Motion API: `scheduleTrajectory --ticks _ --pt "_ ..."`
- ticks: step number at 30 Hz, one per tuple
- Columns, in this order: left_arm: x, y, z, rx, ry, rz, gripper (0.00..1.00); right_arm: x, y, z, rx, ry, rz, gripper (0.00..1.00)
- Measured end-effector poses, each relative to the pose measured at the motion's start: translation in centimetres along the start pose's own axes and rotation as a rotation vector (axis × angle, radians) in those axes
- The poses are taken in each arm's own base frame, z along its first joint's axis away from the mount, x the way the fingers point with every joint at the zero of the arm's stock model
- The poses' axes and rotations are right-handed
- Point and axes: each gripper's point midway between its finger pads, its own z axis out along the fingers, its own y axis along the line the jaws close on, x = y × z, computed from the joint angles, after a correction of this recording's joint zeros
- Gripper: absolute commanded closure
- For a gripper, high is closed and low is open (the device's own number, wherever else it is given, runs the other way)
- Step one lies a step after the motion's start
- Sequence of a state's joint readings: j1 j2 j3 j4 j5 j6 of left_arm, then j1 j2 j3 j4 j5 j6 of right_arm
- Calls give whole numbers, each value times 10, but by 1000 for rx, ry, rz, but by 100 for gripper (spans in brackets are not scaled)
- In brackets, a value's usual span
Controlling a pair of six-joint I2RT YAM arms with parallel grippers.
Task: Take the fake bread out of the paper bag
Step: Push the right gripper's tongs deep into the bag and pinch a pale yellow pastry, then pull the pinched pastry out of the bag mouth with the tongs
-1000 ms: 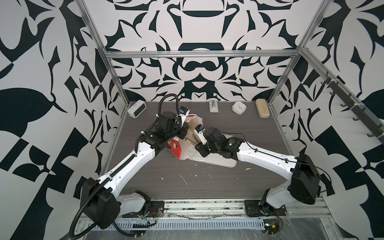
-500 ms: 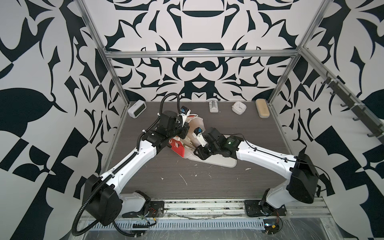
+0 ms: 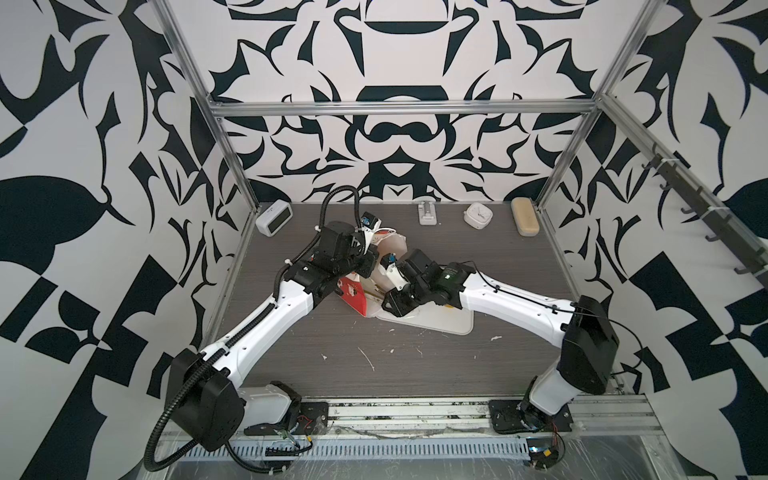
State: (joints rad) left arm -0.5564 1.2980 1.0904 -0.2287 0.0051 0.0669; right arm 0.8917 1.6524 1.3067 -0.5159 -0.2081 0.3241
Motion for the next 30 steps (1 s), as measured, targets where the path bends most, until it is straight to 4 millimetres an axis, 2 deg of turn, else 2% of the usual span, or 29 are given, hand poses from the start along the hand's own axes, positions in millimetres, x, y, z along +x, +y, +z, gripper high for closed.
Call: scheduleTrajectory --ticks 8,20,25,30 --pt "0 0 0 0 0 0 100 5 4 14 -41 37 35 67" --pt "0 0 0 -2 -1 0 100 -3 4 14 -54 8 60 86" --pt "-3 4 -7 -13 -17 -2 100 0 -2 6 -45 -10 67 90" --pt "-11 8 -17 -27 -46 -5 100 6 -8 -17 -30 -47 79 91"
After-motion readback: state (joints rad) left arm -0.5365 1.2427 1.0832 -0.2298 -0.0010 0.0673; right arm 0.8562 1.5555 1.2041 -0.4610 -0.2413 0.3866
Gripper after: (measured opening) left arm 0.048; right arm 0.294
